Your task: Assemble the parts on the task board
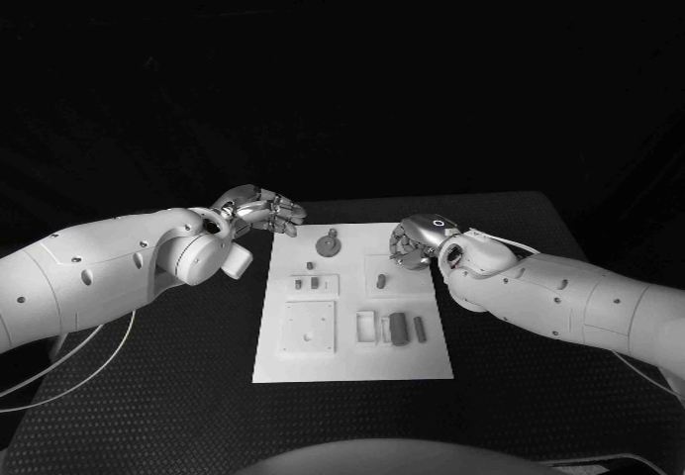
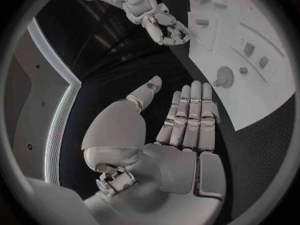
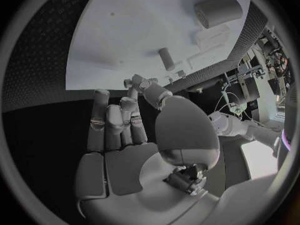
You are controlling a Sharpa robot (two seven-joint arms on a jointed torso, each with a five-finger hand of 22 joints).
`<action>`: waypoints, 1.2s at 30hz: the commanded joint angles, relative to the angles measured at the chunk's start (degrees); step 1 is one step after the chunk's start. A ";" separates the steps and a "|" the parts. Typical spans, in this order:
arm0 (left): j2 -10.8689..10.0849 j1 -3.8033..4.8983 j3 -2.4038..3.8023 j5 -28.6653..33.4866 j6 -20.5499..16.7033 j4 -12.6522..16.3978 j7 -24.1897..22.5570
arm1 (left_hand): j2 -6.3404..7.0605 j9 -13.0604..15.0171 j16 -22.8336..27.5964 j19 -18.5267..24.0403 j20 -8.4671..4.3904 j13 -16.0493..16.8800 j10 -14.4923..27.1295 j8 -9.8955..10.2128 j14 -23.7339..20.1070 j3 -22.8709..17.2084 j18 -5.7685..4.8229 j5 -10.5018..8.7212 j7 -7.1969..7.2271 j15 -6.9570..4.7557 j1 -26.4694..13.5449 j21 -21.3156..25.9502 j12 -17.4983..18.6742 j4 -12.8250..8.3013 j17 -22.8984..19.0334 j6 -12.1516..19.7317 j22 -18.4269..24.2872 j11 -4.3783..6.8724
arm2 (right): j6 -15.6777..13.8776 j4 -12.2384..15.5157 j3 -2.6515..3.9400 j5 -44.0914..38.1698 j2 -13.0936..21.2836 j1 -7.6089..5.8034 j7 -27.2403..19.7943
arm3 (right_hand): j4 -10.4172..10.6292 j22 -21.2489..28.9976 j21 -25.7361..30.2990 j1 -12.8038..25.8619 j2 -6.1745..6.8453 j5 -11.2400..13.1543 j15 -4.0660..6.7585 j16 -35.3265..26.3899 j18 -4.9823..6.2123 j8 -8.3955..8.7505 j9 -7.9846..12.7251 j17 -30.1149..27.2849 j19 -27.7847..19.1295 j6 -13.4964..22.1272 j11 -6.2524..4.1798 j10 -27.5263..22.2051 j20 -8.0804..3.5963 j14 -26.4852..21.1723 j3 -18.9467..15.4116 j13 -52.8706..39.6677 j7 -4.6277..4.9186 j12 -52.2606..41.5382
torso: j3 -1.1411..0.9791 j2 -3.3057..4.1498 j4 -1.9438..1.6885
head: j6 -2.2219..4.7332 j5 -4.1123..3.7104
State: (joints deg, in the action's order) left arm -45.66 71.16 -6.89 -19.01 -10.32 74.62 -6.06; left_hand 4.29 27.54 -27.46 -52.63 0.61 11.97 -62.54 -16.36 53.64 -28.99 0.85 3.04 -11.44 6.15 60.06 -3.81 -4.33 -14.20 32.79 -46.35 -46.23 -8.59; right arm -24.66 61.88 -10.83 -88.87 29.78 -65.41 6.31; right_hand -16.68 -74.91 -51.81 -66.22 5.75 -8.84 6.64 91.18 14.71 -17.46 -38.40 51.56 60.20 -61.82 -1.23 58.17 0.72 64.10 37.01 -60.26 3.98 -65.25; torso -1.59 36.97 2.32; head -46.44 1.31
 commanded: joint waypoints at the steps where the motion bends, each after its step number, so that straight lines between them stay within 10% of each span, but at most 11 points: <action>1: 0.36 0.06 -0.01 -0.93 1.37 -0.09 1.24 | 0.07 -0.08 0.36 -0.43 -0.09 0.10 -0.43 -0.30 0.41 0.06 0.38 -0.13 -0.11 -0.02 -0.57 -0.20 -0.23 0.38 0.11 0.37 0.08 -0.06 | 0.02 0.88 0.10 1.01 0.33 0.01 0.06 | -0.06 -1.11 -0.34 0.50 0.01 0.34 0.22 0.28 0.29 0.18 -0.09 -0.04 0.44 -0.53 -0.13 0.30 -0.08 -0.29 0.37 -0.05 0.74 -0.34 | -0.02 0.03 -0.06 | -0.09 -0.01; 19: 5.15 0.05 -1.52 -6.47 4.65 -2.35 8.35 | -0.63 -0.31 1.76 -0.23 -0.17 0.08 -1.18 -0.77 0.52 2.52 0.38 -0.22 1.15 -0.04 -6.29 -0.09 -0.09 4.21 1.71 -0.12 0.98 0.27 | 0.68 9.26 2.25 1.32 2.39 -1.68 0.50 | -0.07 -1.09 -0.32 0.50 0.01 0.33 0.25 0.24 0.29 0.18 -0.16 -0.16 0.46 -0.47 -0.14 0.32 -0.12 -0.33 0.45 -0.01 0.73 -0.32 | 0.11 -0.03 0.06 | 0.90 0.30; 31: 5.10 0.04 -1.62 -6.50 4.15 -2.29 8.10 | -0.99 -0.45 2.14 -0.08 -0.15 0.02 -1.04 -0.55 0.48 2.50 0.42 -0.21 0.77 -0.02 -5.94 -0.13 0.04 3.78 2.14 0.47 1.19 0.20 | 4.44 4.57 2.25 3.03 0.94 -1.75 -1.09 | -0.02 -0.99 0.01 0.77 -0.30 0.33 0.22 -0.11 0.29 0.43 -0.25 -2.11 0.11 0.11 0.03 -0.10 -0.04 -1.86 0.73 0.18 0.93 0.01 | 0.07 0.01 -0.09 | 1.10 0.04; 36: 4.94 0.04 -1.63 -6.43 3.82 -2.24 7.70 | -1.01 -0.44 2.18 -0.08 -0.14 0.03 -1.06 -0.59 0.49 2.51 0.42 -0.21 0.74 -0.02 -5.87 -0.14 0.03 3.68 2.20 0.44 1.21 0.21 | 5.88 0.94 1.62 3.13 -0.58 -1.70 -2.47 | 0.34 -0.87 0.96 1.80 0.81 0.36 -0.91 -1.14 0.29 2.97 0.71 -2.42 -1.22 4.57 1.41 -1.96 0.80 -3.43 0.88 0.32 2.45 0.74 | 0.01 0.07 -0.10 | 1.01 0.06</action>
State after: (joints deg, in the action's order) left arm -40.73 71.15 -8.55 -25.10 -6.95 72.25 2.14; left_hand 3.62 27.17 -25.65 -52.84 0.40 12.04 -63.59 -17.02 54.05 -26.58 0.85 3.04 -10.62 6.14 54.11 -3.81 -4.56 -10.27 34.91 -46.14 -45.12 -8.38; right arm -21.82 63.59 -8.92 -86.33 29.51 -67.16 5.85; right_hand -16.44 -74.90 -51.03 -64.90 6.28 -8.84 6.10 90.23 14.69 -14.98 -37.90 49.19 59.44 -58.49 0.14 56.79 1.46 60.81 37.57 -59.99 5.98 -64.71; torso -1.55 37.00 2.24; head -45.36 1.35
